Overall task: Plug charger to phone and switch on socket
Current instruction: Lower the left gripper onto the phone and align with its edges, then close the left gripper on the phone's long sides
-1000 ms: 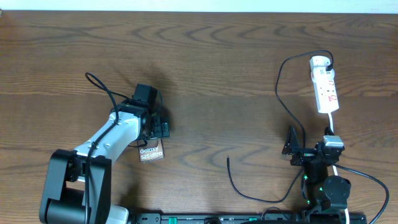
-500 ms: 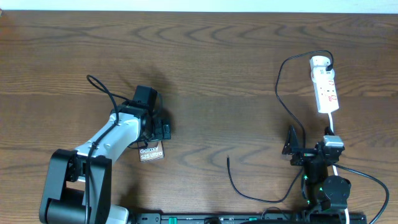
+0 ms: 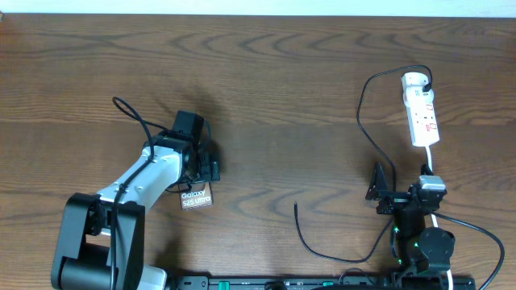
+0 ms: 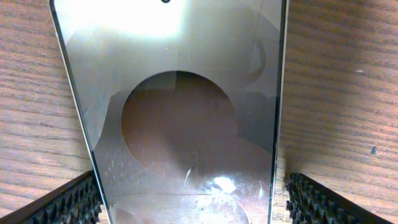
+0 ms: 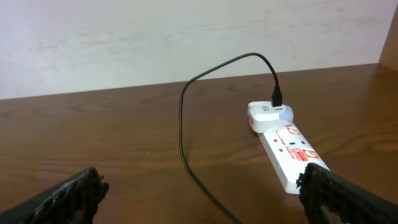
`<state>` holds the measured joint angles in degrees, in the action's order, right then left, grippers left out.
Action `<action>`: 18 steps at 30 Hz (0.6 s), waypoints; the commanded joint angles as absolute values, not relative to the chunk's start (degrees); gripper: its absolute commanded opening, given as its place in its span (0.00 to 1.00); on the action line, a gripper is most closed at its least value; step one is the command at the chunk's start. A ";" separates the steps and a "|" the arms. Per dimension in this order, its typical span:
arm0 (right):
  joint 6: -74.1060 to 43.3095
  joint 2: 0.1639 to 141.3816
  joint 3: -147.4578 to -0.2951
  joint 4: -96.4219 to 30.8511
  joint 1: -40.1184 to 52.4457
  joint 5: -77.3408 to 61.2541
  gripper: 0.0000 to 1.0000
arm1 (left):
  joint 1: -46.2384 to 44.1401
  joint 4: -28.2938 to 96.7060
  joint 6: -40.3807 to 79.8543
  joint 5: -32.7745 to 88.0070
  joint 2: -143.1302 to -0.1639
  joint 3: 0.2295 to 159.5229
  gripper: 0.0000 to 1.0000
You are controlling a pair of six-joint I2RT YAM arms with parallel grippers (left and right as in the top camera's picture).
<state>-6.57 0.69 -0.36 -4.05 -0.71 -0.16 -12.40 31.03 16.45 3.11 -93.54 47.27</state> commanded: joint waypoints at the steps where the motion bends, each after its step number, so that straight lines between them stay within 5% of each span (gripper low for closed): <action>1: -6.81 0.38 -0.32 -4.34 -0.32 0.08 0.99 | -12.16 31.18 16.10 3.66 -94.26 46.61 0.91; 18: -6.81 0.38 -0.32 -4.32 -0.32 0.08 0.99 | -12.16 31.16 16.14 3.44 -94.30 45.98 0.92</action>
